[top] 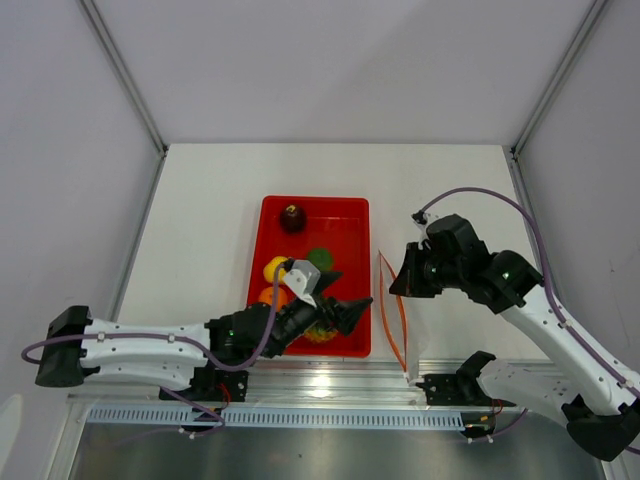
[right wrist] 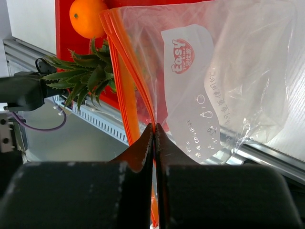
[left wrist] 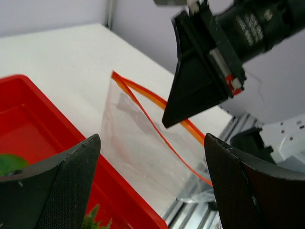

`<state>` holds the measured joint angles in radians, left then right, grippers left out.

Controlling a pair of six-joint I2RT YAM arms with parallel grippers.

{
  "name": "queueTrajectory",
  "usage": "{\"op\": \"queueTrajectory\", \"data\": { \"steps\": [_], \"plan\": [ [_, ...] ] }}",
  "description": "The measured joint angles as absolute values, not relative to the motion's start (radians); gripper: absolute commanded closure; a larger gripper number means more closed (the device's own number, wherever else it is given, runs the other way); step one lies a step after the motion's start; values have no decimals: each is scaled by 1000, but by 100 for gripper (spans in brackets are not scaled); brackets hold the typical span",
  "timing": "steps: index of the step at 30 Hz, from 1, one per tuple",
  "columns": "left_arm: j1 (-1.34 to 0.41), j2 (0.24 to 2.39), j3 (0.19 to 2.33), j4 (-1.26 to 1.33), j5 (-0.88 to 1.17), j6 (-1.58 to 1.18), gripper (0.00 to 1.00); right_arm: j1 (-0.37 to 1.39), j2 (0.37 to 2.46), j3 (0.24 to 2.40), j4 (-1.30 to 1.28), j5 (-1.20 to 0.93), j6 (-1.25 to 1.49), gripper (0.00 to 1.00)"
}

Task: Place the food in the zip-top bag and seal the zipper
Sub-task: Place the fake fruit in the bin, then open the zipper of the food storage bag.

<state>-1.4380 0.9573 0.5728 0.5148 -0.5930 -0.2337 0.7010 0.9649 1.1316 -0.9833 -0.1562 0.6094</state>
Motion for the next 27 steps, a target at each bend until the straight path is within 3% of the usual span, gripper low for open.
{"op": "queueTrajectory", "data": {
  "steps": [13,16,17,19,20,23,27],
  "plan": [
    [-1400,1174,735,196,-437,-473,11,780,970,1133,-982,-101,655,100],
    [-1369,1224,766,150,-407,-519,26,792,969,1133,-982,-91,667,100],
    [-1357,1237,769,144,-392,-531,45,795,969,1133,-982,-87,673,100],
    [-1337,1252,769,132,-364,-559,69,799,967,1132,-983,-81,681,96],
    [-1330,1258,769,128,-350,-565,98,801,963,1128,-983,-78,684,94],
    [-1312,1271,771,113,-306,-585,99,805,950,1119,-1003,-68,692,78],
    [-1308,1296,823,51,-272,-604,99,830,923,1105,-1048,-50,710,73]
  ]
}}
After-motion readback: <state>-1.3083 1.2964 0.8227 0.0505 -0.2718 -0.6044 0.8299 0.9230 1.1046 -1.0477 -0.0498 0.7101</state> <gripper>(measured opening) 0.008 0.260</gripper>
